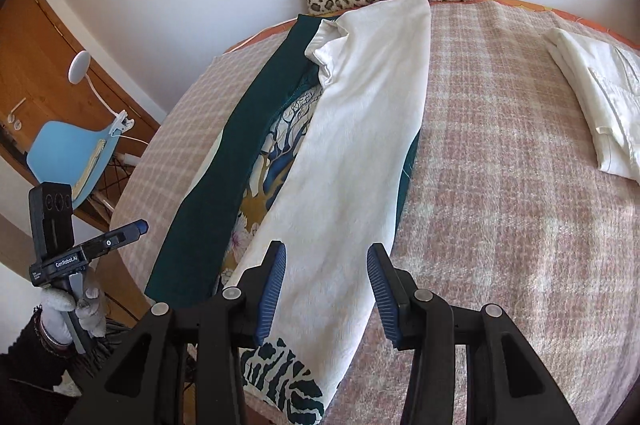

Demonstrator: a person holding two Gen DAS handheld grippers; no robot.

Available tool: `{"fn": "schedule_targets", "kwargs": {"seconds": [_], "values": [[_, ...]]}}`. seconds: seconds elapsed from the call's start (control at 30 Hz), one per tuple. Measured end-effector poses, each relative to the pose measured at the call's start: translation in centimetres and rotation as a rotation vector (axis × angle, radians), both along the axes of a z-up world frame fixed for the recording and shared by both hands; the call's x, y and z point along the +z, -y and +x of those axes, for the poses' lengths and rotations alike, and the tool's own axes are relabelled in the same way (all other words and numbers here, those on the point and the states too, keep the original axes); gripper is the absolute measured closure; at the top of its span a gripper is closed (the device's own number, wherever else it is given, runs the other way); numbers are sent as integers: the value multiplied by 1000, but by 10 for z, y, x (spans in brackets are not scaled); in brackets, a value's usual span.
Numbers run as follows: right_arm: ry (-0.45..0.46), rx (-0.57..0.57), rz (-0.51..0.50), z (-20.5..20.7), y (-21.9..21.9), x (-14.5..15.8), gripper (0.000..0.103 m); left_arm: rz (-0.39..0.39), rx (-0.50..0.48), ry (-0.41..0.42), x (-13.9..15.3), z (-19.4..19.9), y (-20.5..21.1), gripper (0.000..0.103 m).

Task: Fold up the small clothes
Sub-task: 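Grasp the shirt hem with both grippers, then lift the hem with both grippers and fold it up toward the collar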

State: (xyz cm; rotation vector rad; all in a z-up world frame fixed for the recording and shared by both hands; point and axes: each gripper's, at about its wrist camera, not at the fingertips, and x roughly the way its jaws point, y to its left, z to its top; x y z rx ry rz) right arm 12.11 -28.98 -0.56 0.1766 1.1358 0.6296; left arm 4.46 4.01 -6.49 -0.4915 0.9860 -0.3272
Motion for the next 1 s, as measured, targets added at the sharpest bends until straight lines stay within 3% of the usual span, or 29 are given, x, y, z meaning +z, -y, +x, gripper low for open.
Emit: {"fn": "schedule_targets", "kwargs": {"seconds": [0.3,0.5,0.63,0.7,0.77,1.0], "values": [[-81,4,13,-50,15,-23,57,-106,-26,-103,-23,-14,9,61],[-113,17,51,-70,15,-29,57,-72,-31,-82,-20,-19,13,64],[-62,66,-22,-76,1,-25,73,-28,-38,-66,-19,-17,17,68],[-43,77,-51,-79,-4,-24,82,-15,-38,-59,-20,-18,18,84],[-27,84,-77,-80,-7,-25,92,-5,-50,-56,-23,-19,18,93],[-108,14,26,-71,8,-32,99,-96,-20,-59,-25,-20,2,101]]}}
